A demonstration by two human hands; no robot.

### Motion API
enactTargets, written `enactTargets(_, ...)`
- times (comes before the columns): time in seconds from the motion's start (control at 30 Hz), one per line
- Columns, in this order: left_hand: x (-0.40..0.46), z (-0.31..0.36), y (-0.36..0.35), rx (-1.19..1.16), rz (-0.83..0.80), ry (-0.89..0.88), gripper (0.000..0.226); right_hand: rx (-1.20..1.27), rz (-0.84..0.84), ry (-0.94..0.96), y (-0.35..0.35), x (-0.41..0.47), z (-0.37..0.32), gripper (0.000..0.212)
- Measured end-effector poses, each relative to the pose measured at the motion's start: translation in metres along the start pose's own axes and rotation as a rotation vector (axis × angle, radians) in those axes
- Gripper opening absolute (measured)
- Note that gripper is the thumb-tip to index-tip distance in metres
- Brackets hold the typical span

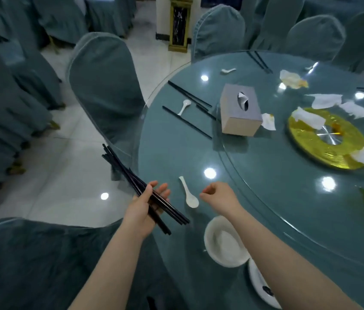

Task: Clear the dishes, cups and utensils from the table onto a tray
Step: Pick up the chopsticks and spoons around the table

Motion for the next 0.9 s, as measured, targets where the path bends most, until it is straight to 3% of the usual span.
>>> enactTargets(0.2,0.000,0.014,0.034,0.016,0.131,-0.024,0.022,-0.440,-0.163,-0.143,-0.035,0.037,0.005,0.026)
enactTargets(0.3,-0.004,0.015,0.041,-0.001,0.148,-0.005,0.023,-0.461,-0.137,-0.145,-0.035,0.040,0.006,0.013)
enactTargets(0.5,-0.014,0.022,0.032,-0.024,0.173,-0.027,0.020,-0.027,0.140,0.025,-0.007,0.011,0.001,0.006)
enactTargets(0.73,-0.031,0.026,0.009,0.105,-0.013,-0.055,0.018,0.436,0.344,0.082,0.017,-0.064,0.025,0.014)
enactTargets(0.9,-0.041,0.005,-0.008,0.204,-0.162,-0.014,0.019,0.568,0.501,0.068,0.025,-0.126,0.057,0.019)
Point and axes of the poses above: each hand's wrist, its own x-axis towards the middle knuckle, its own y-axis out of the back of the hand, z = x × y, the point moved 5 cm from there along x, towards the middle knuckle, and after that the axes turned 7 degrees about -z, right-handed, at the moved point
